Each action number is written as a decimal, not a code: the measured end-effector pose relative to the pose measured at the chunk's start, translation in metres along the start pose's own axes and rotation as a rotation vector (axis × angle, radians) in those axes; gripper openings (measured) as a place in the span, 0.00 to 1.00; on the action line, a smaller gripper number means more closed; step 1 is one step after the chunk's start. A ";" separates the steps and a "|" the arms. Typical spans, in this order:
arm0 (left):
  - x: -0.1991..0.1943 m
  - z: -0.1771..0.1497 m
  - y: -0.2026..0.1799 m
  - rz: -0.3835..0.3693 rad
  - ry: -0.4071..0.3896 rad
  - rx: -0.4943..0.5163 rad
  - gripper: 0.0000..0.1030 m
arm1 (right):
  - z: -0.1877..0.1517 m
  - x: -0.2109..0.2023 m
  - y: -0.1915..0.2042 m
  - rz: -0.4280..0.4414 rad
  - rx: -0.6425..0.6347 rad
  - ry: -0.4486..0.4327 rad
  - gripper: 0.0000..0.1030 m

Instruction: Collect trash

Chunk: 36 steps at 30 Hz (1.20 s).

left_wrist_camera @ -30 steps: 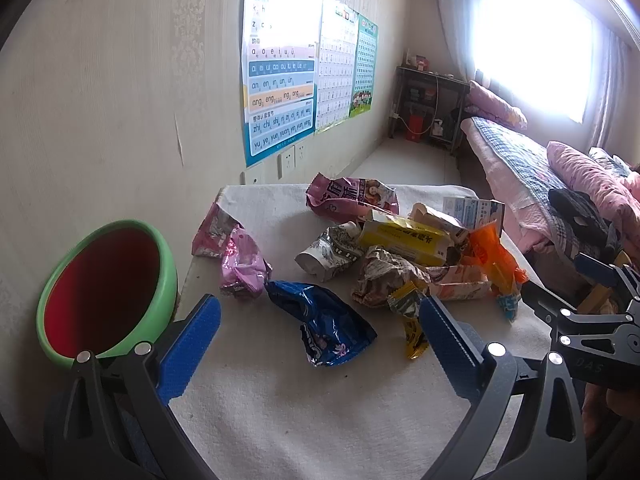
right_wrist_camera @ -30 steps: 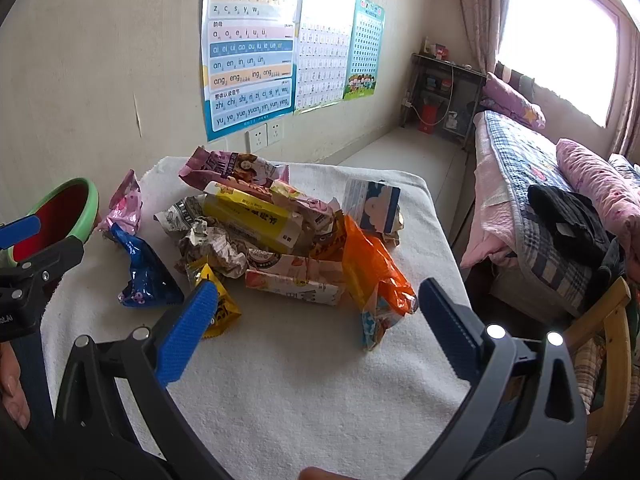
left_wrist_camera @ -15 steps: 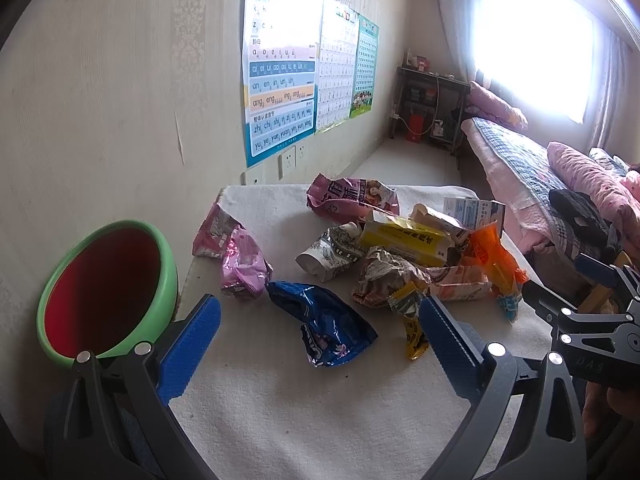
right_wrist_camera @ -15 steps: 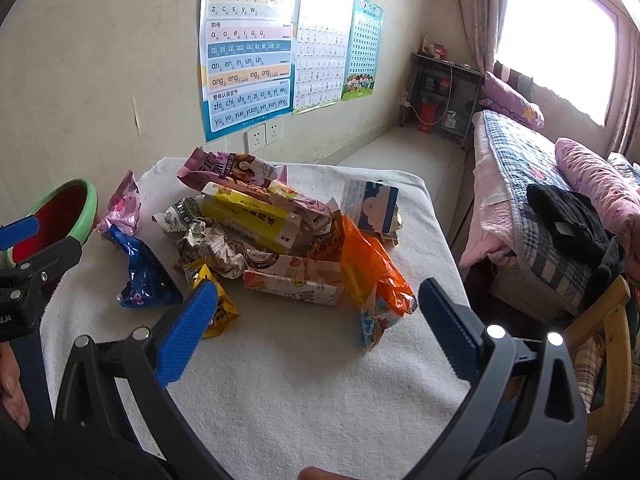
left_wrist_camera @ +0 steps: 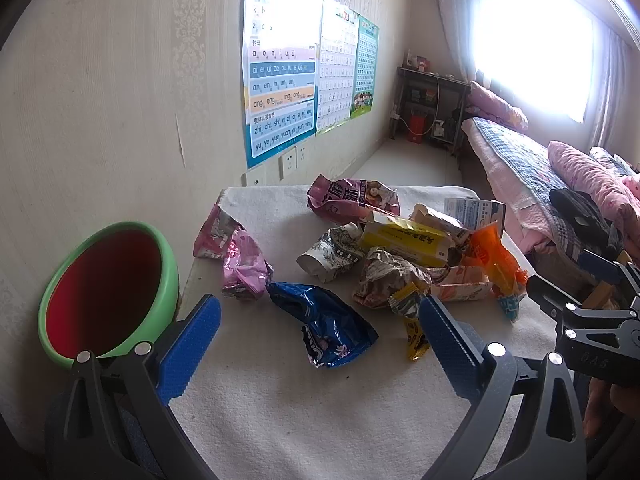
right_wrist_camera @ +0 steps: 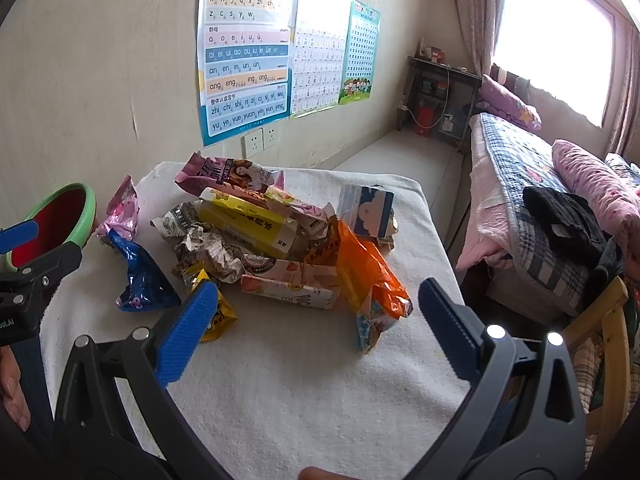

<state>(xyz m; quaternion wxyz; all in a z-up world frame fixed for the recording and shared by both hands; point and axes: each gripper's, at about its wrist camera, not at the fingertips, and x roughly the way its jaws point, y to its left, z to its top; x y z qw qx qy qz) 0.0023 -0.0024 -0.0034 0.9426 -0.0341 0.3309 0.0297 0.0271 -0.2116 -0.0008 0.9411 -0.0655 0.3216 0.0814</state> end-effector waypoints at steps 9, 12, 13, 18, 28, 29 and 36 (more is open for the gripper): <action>0.005 0.003 0.006 -0.006 0.031 -0.031 0.92 | 0.005 0.003 -0.004 -0.004 -0.008 -0.002 0.96; 0.013 0.005 0.009 -0.010 0.066 -0.047 0.92 | 0.009 0.008 -0.009 -0.005 -0.005 0.007 0.96; 0.016 0.006 0.010 -0.007 0.075 -0.053 0.92 | 0.010 0.010 -0.011 -0.008 -0.007 0.010 0.96; 0.034 0.007 0.017 -0.006 0.135 -0.082 0.92 | 0.015 0.021 -0.022 -0.022 -0.003 0.040 0.96; 0.090 -0.003 0.023 -0.017 0.324 -0.116 0.92 | 0.018 0.067 -0.033 -0.026 -0.043 0.131 0.96; 0.095 -0.004 0.025 -0.015 0.340 -0.128 0.91 | 0.018 0.072 -0.034 -0.028 -0.047 0.138 0.96; 0.116 -0.010 0.032 -0.014 0.387 -0.192 0.83 | 0.012 0.106 -0.043 -0.038 -0.032 0.219 0.96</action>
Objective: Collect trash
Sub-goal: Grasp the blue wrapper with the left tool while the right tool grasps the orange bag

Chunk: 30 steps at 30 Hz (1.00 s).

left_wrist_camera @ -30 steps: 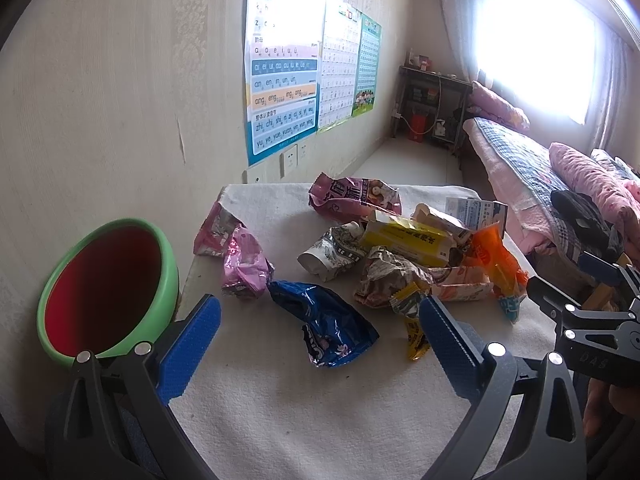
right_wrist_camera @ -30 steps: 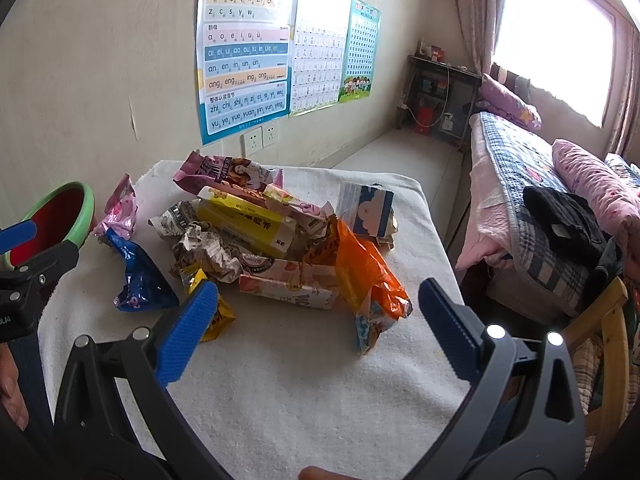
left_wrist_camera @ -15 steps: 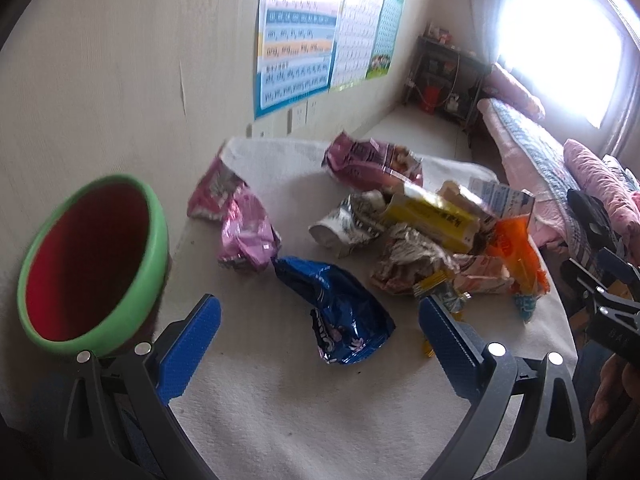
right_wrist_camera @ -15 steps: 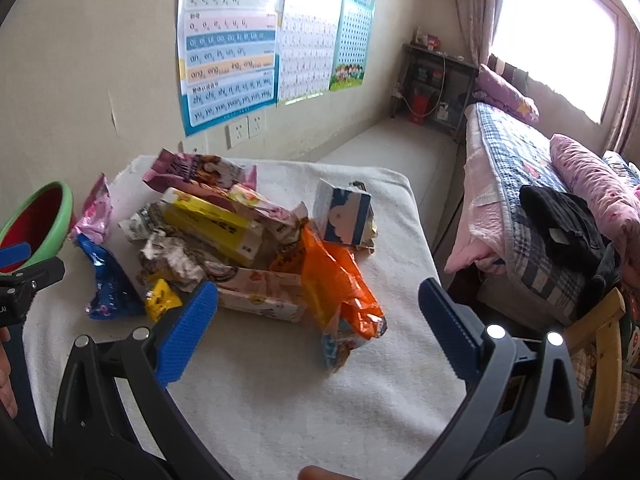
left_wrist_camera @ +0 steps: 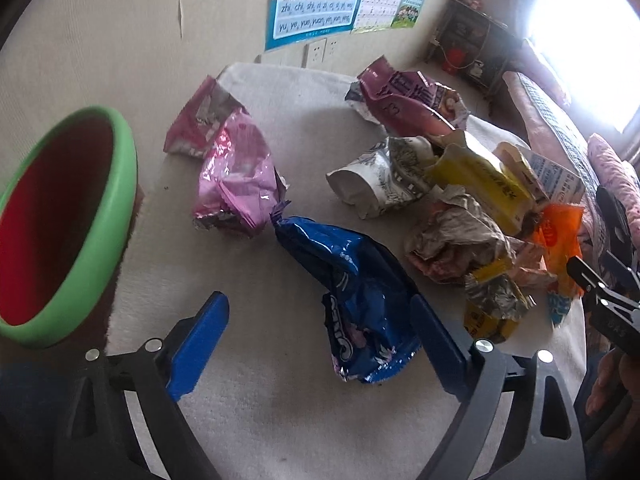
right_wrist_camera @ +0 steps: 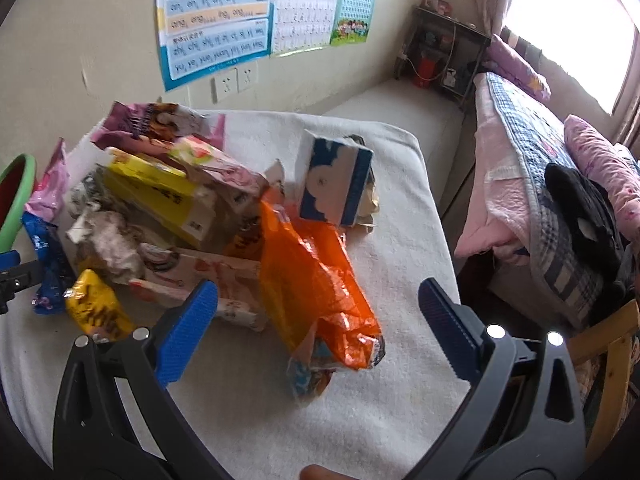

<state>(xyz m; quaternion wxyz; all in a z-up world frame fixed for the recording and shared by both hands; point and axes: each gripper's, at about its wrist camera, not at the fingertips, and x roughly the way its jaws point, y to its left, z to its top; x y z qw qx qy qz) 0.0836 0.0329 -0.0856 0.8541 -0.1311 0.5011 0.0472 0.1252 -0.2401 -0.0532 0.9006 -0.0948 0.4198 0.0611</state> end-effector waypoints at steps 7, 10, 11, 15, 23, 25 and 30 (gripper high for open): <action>0.012 0.007 -0.002 -0.004 0.021 -0.006 0.65 | -0.002 0.015 -0.006 0.024 0.034 0.045 0.96; 0.017 0.010 -0.007 -0.022 0.032 -0.002 0.55 | -0.004 0.021 -0.007 0.043 0.045 0.068 0.92; 0.018 0.011 -0.009 -0.025 0.035 0.001 0.50 | -0.004 0.023 -0.008 0.051 0.050 0.075 0.86; 0.018 0.011 -0.015 -0.032 0.032 0.020 0.42 | -0.008 0.030 -0.013 0.066 0.064 0.114 0.72; 0.013 0.001 -0.021 -0.057 0.030 0.058 0.23 | -0.017 0.021 -0.017 0.076 0.066 0.113 0.60; 0.010 0.001 -0.021 -0.059 0.025 0.059 0.22 | -0.015 0.018 -0.020 0.078 0.074 0.116 0.59; -0.001 -0.002 -0.023 -0.067 0.023 0.075 0.18 | -0.011 0.005 -0.017 0.103 0.074 0.113 0.59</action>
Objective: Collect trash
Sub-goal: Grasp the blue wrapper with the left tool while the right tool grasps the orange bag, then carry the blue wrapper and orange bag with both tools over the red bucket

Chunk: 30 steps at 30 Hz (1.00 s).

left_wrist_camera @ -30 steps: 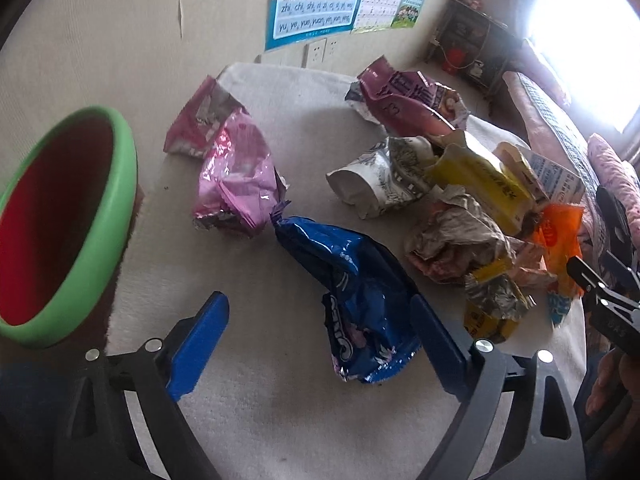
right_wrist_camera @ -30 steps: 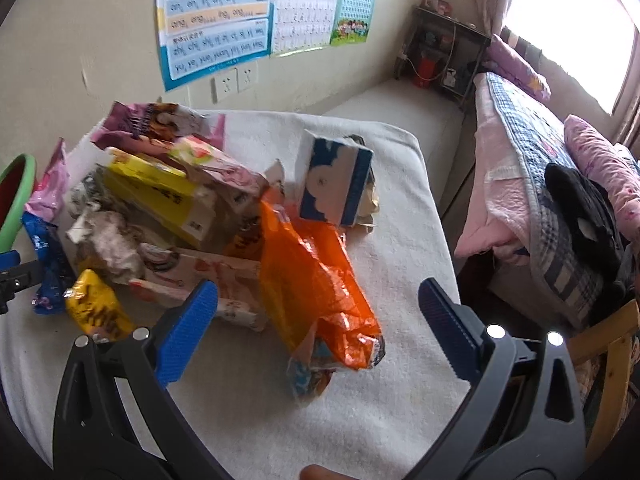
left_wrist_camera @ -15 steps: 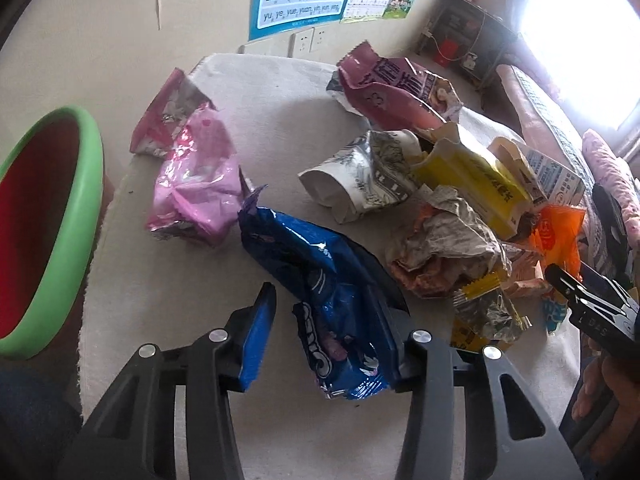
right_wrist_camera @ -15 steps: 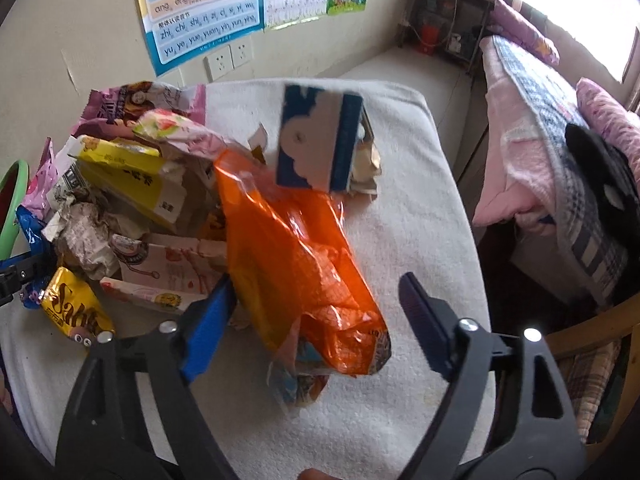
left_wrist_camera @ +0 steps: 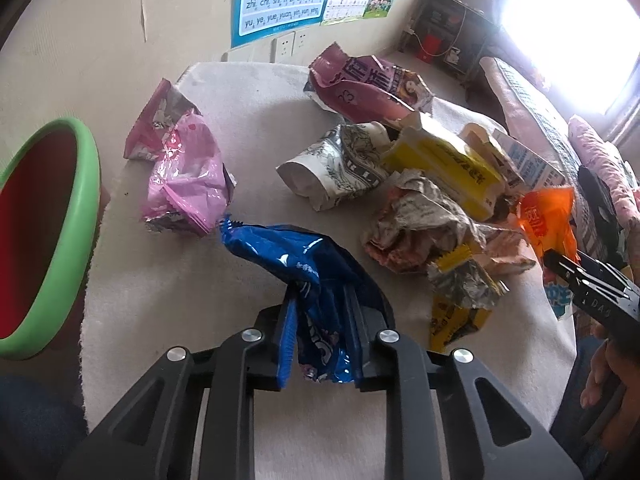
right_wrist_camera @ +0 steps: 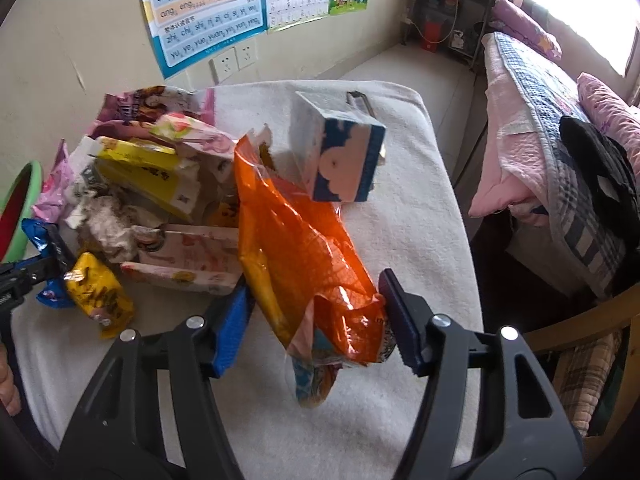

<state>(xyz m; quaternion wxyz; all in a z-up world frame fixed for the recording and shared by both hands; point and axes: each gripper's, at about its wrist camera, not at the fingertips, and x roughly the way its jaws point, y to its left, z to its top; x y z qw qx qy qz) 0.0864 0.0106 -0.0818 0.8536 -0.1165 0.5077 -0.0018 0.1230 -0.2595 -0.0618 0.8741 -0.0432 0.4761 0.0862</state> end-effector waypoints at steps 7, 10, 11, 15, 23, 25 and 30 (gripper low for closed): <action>-0.019 -0.011 -0.007 -0.005 -0.021 0.045 0.18 | -0.003 -0.020 0.007 0.027 -0.005 -0.015 0.59; -0.030 -0.014 -0.010 -0.011 -0.039 0.061 0.18 | -0.005 -0.029 0.007 0.056 0.015 -0.017 0.59; -0.033 -0.015 -0.010 -0.016 -0.042 0.062 0.18 | -0.006 -0.033 0.007 0.063 0.017 -0.021 0.59; -0.045 -0.018 -0.010 -0.026 -0.053 0.060 0.18 | -0.012 -0.045 0.012 0.077 0.015 -0.033 0.59; -0.063 -0.019 -0.013 -0.028 -0.087 0.086 0.18 | -0.016 -0.069 0.032 0.096 -0.018 -0.086 0.59; -0.068 -0.019 -0.014 -0.027 -0.100 0.096 0.18 | -0.013 -0.072 0.037 0.102 -0.027 -0.096 0.59; -0.079 -0.019 -0.006 -0.033 -0.118 0.083 0.18 | -0.010 -0.074 0.050 0.129 -0.044 -0.106 0.59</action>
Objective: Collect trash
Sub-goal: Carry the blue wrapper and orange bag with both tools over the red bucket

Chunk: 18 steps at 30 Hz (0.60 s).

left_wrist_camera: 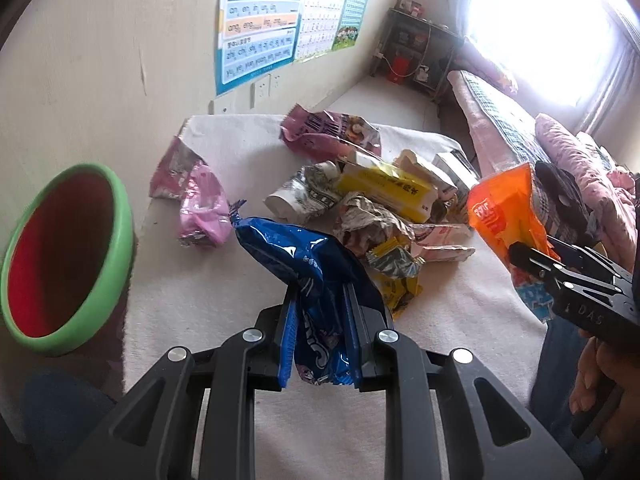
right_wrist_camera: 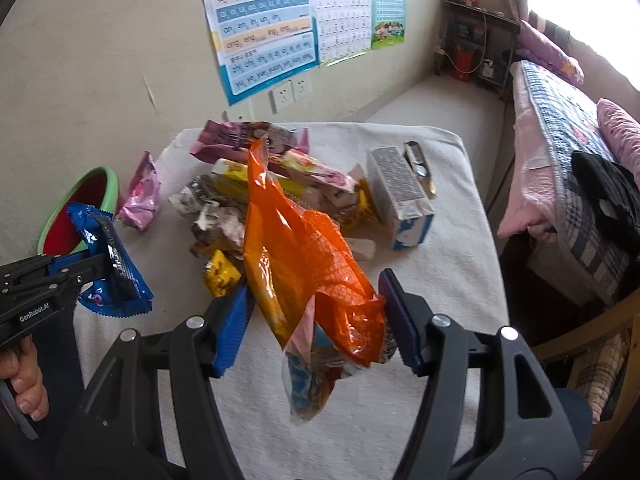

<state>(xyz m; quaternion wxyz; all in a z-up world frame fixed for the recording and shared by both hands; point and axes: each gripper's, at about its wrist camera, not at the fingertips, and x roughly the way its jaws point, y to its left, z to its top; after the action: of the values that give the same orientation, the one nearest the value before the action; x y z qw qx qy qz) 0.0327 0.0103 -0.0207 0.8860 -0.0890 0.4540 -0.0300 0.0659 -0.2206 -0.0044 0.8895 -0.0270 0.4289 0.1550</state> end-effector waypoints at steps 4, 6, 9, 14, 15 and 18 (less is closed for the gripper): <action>-0.008 0.002 0.013 0.025 -0.014 -0.002 0.18 | 0.004 0.001 0.013 0.032 -0.013 -0.007 0.59; -0.010 0.004 0.021 0.037 -0.022 -0.012 0.18 | 0.006 0.000 0.020 0.046 -0.020 -0.015 0.59; -0.017 0.009 0.035 0.055 -0.040 -0.037 0.18 | 0.010 0.000 0.033 0.073 -0.030 -0.020 0.59; -0.023 0.013 0.051 0.079 -0.055 -0.062 0.18 | 0.023 -0.001 0.053 0.105 -0.057 -0.037 0.59; -0.025 0.014 0.055 0.083 -0.057 -0.068 0.18 | 0.025 -0.002 0.057 0.111 -0.061 -0.042 0.59; -0.031 0.014 0.068 0.099 -0.062 -0.083 0.18 | 0.035 -0.003 0.070 0.129 -0.077 -0.058 0.59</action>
<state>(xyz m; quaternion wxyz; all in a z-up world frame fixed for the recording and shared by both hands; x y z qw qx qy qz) 0.0239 0.0829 -0.0009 0.8956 -0.1037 0.4311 0.0355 0.0696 -0.1485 0.0258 0.8881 -0.0291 0.3973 0.2292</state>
